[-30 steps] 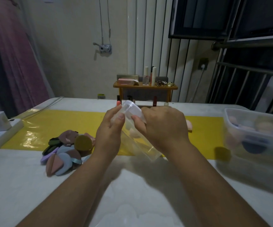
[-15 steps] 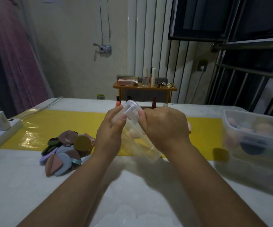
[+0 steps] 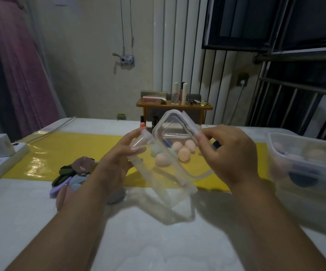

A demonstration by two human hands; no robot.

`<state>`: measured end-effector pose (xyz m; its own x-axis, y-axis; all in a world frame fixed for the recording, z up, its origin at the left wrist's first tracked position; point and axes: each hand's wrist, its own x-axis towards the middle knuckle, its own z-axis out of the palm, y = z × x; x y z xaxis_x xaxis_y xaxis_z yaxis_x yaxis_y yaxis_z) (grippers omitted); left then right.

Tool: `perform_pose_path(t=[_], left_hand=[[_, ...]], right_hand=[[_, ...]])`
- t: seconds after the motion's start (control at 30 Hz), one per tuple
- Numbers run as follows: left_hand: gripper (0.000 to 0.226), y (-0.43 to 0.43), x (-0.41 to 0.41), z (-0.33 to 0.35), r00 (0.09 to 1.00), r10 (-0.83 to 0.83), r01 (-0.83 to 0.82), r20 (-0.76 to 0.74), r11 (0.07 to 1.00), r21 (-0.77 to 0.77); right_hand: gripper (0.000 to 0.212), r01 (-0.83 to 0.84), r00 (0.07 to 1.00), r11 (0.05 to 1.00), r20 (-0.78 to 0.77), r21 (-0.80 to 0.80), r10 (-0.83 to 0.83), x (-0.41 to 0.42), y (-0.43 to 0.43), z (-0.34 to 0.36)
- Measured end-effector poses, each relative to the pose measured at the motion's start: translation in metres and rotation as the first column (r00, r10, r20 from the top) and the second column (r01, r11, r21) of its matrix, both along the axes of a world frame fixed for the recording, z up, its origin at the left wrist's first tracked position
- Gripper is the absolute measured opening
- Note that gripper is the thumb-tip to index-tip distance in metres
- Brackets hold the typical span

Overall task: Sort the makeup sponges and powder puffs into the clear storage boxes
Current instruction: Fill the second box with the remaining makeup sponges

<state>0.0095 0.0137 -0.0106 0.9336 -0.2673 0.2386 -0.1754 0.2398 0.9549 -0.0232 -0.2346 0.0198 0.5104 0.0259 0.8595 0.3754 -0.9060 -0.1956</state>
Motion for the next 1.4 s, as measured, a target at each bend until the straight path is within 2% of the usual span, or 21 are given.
perform_pose_path(t=[0.1, 0.2, 0.3, 0.37, 0.43, 0.53, 0.63, 0.77, 0.93, 1.13, 1.27, 1.4], left_hand=[[0.057, 0.011, 0.005, 0.001, 0.998, -0.053, 0.050, -0.041, 0.995, -0.081], [0.053, 0.017, 0.006, 0.004, 0.996, -0.052, 0.047, -0.067, 0.995, -0.085], [0.034, 0.019, 0.009, 0.005, 0.993, -0.015, 0.003, -0.117, 0.996, -0.094], [0.031, 0.022, 0.011, 0.003, 0.989, -0.022, 0.006, -0.146, 0.994, -0.111], [0.038, 0.023, 0.012, 0.001, 0.987, -0.040, 0.026, -0.154, 0.995, -0.096], [0.065, 0.024, 0.012, -0.004, 0.992, -0.060, 0.063, -0.108, 0.998, 0.026], [0.070, 0.023, 0.011, -0.007, 0.996, -0.037, 0.046, -0.084, 0.993, 0.113], [0.072, 0.020, 0.012, -0.008, 0.989, -0.029, 0.039, -0.143, 0.997, 0.064], [0.073, 0.018, 0.014, -0.011, 0.977, -0.031, 0.028, -0.210, 1.000, -0.013], [0.077, 0.012, 0.016, -0.013, 0.981, 0.078, -0.081, -0.177, 0.997, -0.013], [0.077, 0.000, 0.011, -0.012, 0.981, 0.142, -0.146, -0.132, 0.989, -0.021], [0.077, -0.006, 0.004, -0.015, 0.987, 0.124, -0.123, -0.098, 0.992, 0.014]], right_hand=[[0.029, 0.027, 0.996, 0.999, 0.082, 0.035, -0.030, 0.008, -0.002, -0.006], [0.032, 0.020, 0.990, 1.000, 0.137, 0.015, -0.022, 0.010, 0.004, -0.008], [0.031, -0.002, 0.991, 0.999, 0.132, 0.052, -0.005, 0.012, 0.008, -0.009], [0.024, -0.024, 0.993, 0.994, 0.115, 0.109, 0.011, 0.014, 0.010, -0.011], [0.018, -0.051, 0.994, 0.976, 0.103, 0.209, 0.030, 0.014, 0.011, -0.013], [0.021, -0.069, 0.996, 0.923, 0.083, 0.379, 0.041, 0.015, 0.011, -0.014], [0.022, -0.078, 0.996, 0.890, 0.067, 0.449, 0.053, 0.018, 0.009, -0.015], [0.022, -0.115, 0.993, 0.858, 0.050, 0.500, 0.104, 0.018, 0.011, -0.019], [0.009, -0.122, 0.982, 0.780, -0.039, 0.614, 0.185, 0.023, 0.015, -0.025], [0.028, -0.100, 0.979, 0.764, -0.076, 0.638, 0.191, 0.022, 0.014, -0.029], [0.040, -0.061, 0.992, 0.798, -0.054, 0.600, 0.117, 0.016, 0.013, -0.026], [0.030, -0.207, 0.955, 0.760, -0.042, 0.616, 0.294, 0.009, 0.019, -0.020]])
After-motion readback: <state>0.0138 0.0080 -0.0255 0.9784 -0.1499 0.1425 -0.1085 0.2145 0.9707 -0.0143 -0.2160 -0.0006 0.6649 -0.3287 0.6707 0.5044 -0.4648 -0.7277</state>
